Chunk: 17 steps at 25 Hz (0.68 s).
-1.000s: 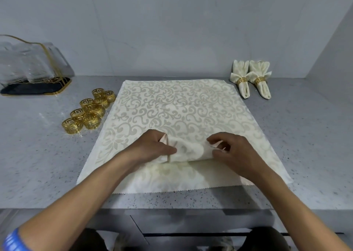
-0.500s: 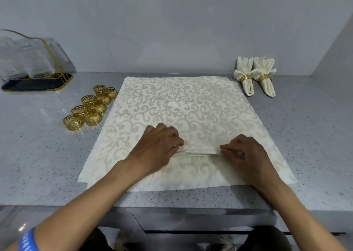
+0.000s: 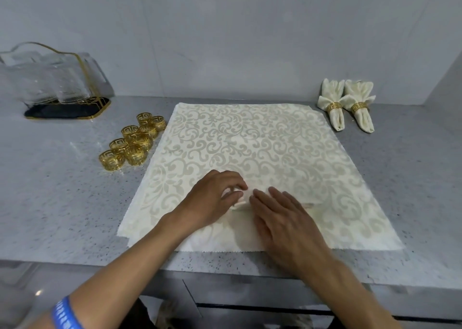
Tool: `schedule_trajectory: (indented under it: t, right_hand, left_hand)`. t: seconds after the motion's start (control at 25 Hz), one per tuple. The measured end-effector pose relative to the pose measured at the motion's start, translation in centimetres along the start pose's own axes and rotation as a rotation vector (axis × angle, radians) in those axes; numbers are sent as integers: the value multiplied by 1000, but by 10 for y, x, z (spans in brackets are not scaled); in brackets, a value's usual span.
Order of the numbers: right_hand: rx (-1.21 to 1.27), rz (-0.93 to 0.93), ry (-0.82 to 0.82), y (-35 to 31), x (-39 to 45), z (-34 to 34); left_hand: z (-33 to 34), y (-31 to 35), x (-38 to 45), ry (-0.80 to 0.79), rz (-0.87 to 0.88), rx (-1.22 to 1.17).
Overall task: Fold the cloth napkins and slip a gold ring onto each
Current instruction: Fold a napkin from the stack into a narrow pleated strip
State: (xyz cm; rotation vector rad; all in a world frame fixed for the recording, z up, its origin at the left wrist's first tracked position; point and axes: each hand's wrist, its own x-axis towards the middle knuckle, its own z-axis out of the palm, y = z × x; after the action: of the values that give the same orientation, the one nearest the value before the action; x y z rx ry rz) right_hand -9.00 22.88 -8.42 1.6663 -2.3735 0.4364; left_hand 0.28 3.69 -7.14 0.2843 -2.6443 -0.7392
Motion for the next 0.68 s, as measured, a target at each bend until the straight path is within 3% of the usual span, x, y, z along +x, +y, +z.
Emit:
schedule_trajectory:
  t: [0.24,0.32,0.44,0.56,0.68]
  right_hand:
    - [115,13,-127,16,-9,6]
    - [139,13,-136,15,-6,6]
    - [121,26,-139,14,-6,7]
    - [132,20,-146,14,-7,6]
    - [157,47,-161,14,-4,3]
  left_hand:
    - [-4,4,-20,0,-92,-159]
    - [-22,-5,-29,109,-211,-283]
    - [-71,-43,-37,378,-431,50]
    - [-108,-85,-40,323,-625,447]
    - [-115,-114,-32,252,-678,515]
